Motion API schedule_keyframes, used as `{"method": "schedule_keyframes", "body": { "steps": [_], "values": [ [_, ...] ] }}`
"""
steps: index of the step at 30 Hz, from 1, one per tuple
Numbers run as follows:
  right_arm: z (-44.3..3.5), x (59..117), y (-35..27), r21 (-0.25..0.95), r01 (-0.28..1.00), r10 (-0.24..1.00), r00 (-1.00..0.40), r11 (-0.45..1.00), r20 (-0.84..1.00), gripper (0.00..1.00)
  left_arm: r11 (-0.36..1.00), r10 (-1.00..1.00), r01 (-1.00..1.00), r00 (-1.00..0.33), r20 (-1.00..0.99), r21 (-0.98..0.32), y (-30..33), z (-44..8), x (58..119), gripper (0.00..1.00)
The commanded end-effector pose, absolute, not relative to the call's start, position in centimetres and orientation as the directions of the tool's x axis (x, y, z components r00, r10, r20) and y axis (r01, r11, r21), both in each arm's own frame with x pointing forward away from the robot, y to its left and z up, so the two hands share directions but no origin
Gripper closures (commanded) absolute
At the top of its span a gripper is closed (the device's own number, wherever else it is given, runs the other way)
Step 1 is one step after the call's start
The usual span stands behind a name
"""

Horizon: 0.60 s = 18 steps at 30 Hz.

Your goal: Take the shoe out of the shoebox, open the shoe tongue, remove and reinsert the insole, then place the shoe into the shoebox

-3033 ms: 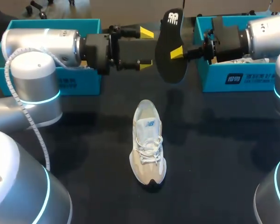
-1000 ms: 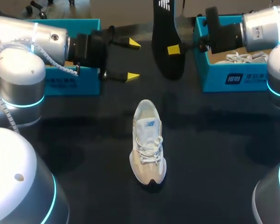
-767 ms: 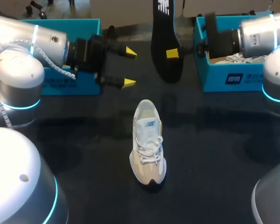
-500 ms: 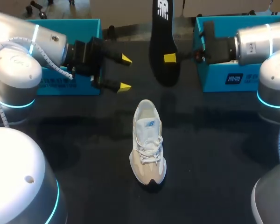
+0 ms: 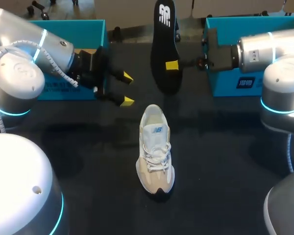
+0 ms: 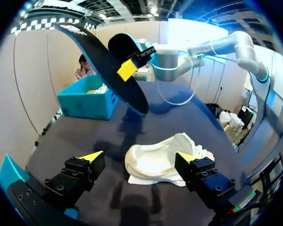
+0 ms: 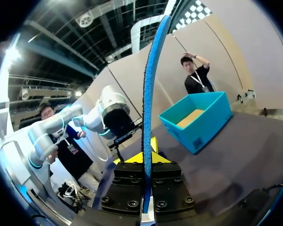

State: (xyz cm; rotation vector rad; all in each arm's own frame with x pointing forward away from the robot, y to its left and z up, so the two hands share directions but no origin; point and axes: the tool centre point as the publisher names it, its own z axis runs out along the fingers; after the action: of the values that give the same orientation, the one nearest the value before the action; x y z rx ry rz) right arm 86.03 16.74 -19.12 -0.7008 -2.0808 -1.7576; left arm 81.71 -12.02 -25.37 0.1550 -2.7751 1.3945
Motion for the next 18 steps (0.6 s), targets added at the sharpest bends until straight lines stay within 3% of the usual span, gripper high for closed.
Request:
{"method": "schedule_keyframes", "body": {
  "steps": [1, 18],
  "values": [
    [-19.5, 86.4, 16.6, 0.836, 0.538, 0.135, -0.842, 0.114, 0.523, 1.00, 0.606, -0.104, -0.160, -0.987, 0.121, -0.779, -11.7, -25.5, 81.3, 0.00],
    [-20.6, 86.1, 16.7, 0.836, 0.521, 0.138, -0.853, 0.172, 0.503, 1.00, 0.668, -0.133, -0.222, -0.975, 0.180, -0.711, -11.3, -28.4, 80.8, 0.00]
  ]
}}
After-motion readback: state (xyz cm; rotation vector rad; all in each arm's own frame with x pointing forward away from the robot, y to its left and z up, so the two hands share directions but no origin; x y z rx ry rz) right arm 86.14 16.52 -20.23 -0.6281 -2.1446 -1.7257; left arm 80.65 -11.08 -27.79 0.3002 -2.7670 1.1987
